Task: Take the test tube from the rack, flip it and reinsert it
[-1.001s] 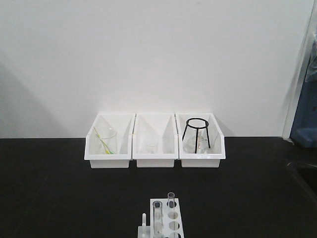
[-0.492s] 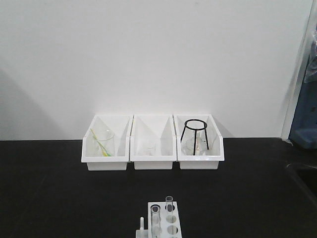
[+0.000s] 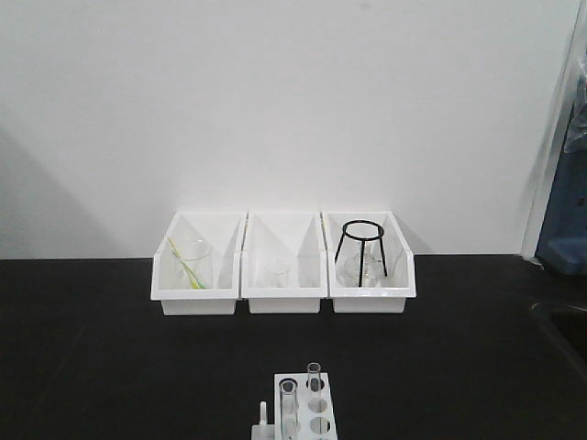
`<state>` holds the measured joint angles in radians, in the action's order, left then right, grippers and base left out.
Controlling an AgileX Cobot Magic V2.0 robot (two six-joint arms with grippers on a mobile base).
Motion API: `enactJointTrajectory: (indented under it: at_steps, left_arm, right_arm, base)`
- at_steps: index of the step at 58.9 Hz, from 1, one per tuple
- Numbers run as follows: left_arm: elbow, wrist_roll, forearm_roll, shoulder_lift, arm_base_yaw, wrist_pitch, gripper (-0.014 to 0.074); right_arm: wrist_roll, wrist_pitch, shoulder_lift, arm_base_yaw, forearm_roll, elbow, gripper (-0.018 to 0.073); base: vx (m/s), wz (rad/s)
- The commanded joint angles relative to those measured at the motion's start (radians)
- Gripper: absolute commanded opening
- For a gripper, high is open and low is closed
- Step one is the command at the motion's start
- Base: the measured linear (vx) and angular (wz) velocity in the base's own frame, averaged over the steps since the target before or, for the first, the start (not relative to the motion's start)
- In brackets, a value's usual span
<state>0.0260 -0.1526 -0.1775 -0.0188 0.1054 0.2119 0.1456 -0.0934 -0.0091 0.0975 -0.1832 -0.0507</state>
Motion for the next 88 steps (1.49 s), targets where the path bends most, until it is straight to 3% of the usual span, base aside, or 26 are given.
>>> enactJointTrajectory:
  at_steps: [1,17,26,39,47,63,68,75,83,88]
  left_arm:
    - [-0.004,-0.009,0.005,-0.008,0.000,-0.082,-0.0006]
    - [-0.004,-0.009,0.005,-0.008,0.000,-0.082,-0.0006]
    - [-0.004,-0.009,0.005,-0.008,0.000,-0.082,-0.0006]
    - [-0.004,-0.009,0.005,-0.008,0.000,-0.082,-0.0006]
    - [-0.004,-0.009,0.005,-0.008,0.000,-0.082,-0.0006]
    - [-0.004,-0.009,0.005,-0.008,0.000,-0.082,-0.0006]
    - [-0.004,-0.009,0.005,-0.008,0.000,-0.082,-0.0006]
    - [-0.004,-0.009,0.005,-0.008,0.000,-0.082,-0.0006]
    - [-0.004,-0.009,0.005,-0.008,0.000,-0.082,-0.0006]
    - [-0.004,-0.009,0.005,-0.008,0.000,-0.082,-0.0006]
  right_arm:
    - [-0.007,-0.092,0.062,-0.007,-0.002,-0.177,-0.0011]
    - [-0.104,-0.088,0.554,-0.007,-0.008,-0.598,-0.0011]
    - [-0.103,-0.077,0.721,-0.007,-0.004,-0.682,-0.0011]
    - [-0.101,-0.078,0.792,-0.007,-0.003,-0.696,0.0023]
    - [-0.100,-0.078,0.795,-0.007,-0.003,-0.696,0.0118]
    - [-0.100,-0.078,0.795,-0.007,-0.003,-0.696,0.0520]
    - [-0.101,-0.078,0.795,-0.007,-0.003,-0.696,0.0603]
    - [-0.072,-0.126,0.795,-0.007,0.017,-0.696,0.0651]
    - [0.005,-0.203,0.818,0.007,0.011,-0.664,0.0633]
    - [0.033,-0.294,0.860,0.059,-0.036,-0.581,0.0600]
  base:
    - [0.00,0.00]
    - [0.00,0.00]
    - [0.00,0.00]
    - [0.00,0.00]
    - [0.00,0.00]
    - [0.00,0.00]
    - [0.00,0.00]
    - [0.00,0.00]
    - [0.00,0.00]
    - [0.00,0.00]
